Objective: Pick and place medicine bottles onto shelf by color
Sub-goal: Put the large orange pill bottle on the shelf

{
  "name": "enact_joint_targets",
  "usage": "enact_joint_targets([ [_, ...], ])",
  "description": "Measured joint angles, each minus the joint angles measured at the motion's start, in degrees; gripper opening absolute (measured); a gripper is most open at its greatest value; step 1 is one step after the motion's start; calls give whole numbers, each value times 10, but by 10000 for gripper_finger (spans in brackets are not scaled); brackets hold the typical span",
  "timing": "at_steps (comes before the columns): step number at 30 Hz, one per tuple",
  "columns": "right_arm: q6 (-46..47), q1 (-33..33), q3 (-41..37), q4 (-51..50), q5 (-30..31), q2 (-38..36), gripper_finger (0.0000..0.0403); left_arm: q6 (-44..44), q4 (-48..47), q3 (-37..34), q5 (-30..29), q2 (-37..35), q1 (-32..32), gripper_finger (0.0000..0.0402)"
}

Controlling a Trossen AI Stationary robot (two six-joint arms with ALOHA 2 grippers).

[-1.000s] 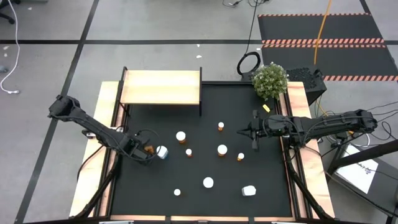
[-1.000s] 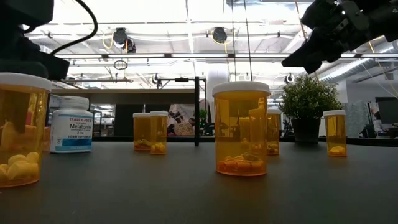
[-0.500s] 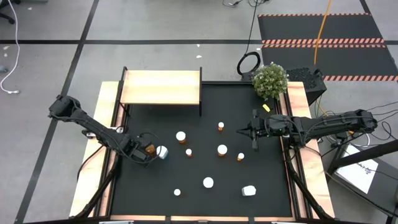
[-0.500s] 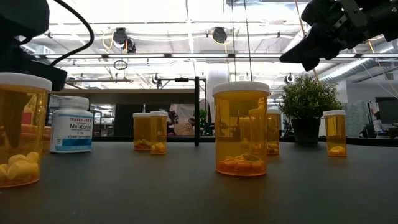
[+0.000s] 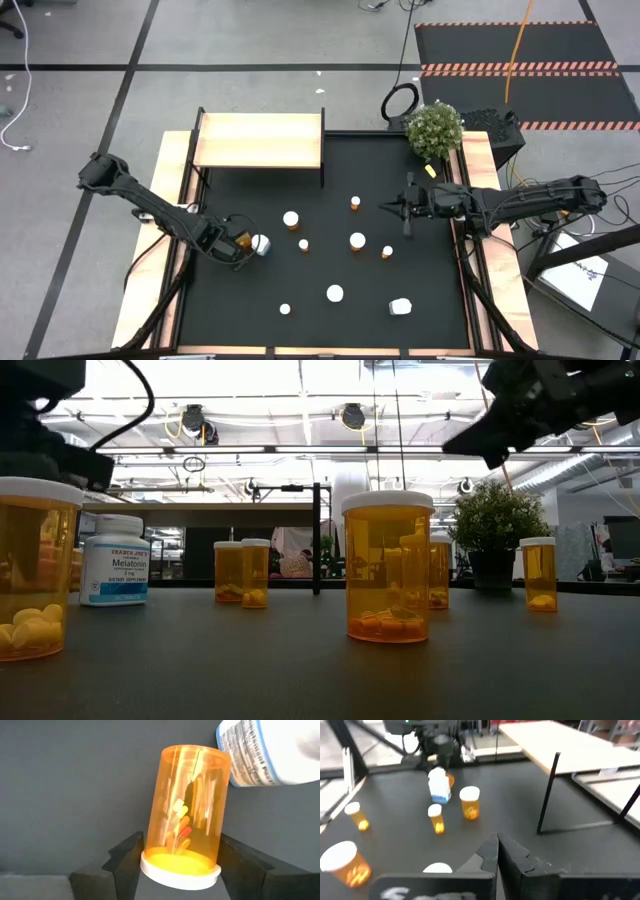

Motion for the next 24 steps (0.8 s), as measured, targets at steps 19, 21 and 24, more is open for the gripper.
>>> enact_joint_targets([
  [19, -107, 0, 175, 375, -38, 374, 37, 191, -274, 289, -108, 0, 76, 218],
  [21, -119, 0, 220, 361, -58, 414, 65, 231, -266, 316, -125, 1, 91, 210],
  [24, -128, 0, 275, 342, -69, 465, 116, 297, -226, 343, -134, 1, 111, 204],
])
